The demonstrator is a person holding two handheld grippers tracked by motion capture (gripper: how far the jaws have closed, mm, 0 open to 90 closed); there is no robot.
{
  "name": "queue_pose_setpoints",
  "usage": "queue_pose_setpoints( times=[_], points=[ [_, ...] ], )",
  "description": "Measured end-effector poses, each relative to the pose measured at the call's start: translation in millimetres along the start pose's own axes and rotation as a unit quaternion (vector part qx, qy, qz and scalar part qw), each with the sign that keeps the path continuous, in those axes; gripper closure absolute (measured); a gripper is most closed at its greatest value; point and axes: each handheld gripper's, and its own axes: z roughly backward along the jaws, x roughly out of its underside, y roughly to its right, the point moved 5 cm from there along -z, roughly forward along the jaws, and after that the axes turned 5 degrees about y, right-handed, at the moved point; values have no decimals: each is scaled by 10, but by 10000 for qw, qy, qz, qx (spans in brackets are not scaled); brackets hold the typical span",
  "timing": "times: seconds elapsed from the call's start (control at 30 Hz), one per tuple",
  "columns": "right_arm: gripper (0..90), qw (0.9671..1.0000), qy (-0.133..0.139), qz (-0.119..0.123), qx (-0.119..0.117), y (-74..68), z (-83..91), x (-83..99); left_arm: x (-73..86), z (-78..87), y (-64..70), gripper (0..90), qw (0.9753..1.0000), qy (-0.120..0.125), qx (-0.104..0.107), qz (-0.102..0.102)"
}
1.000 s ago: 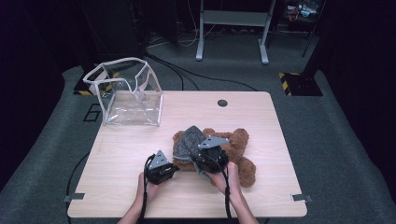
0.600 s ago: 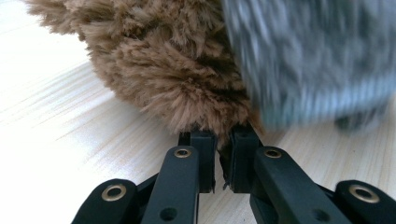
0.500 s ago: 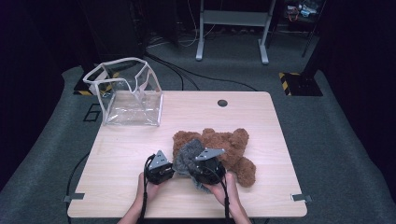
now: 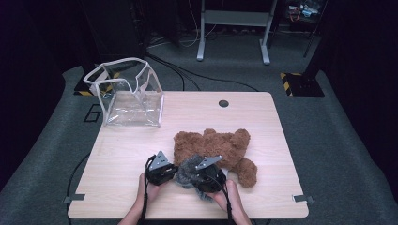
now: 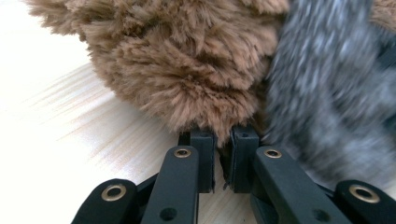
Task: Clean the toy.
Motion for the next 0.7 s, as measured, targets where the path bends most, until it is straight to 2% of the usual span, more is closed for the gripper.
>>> queue_pose_setpoints(
  times=[0.1, 0.2, 0.27, 0.37, 0.5, 0.7],
  points=[
    [716, 9994, 331, -33, -34, 24, 179, -82, 0, -1, 3, 838, 10000, -3, 3, -1],
    [716, 9968, 787, -105, 60, 67, 412, -226, 0, -1, 4, 838, 10000, -14, 19, 9],
    [715, 9940, 1078, -115, 143, 107, 559, -347, 0, -3, 5, 839, 10000, -17, 11, 2],
    [714, 9880, 1481, -132, 417, 194, 730, -546, 1, -1, 4, 839, 10000, -38, 13, -24],
    [713, 9837, 1654, -180, 685, 337, 799, -773, 2, -1, 5, 838, 10000, -38, 18, -23],
    [711, 9825, 1558, -178, 1003, 469, 614, -972, 2, 0, 5, 838, 10000, -43, 42, -16]
  ],
)
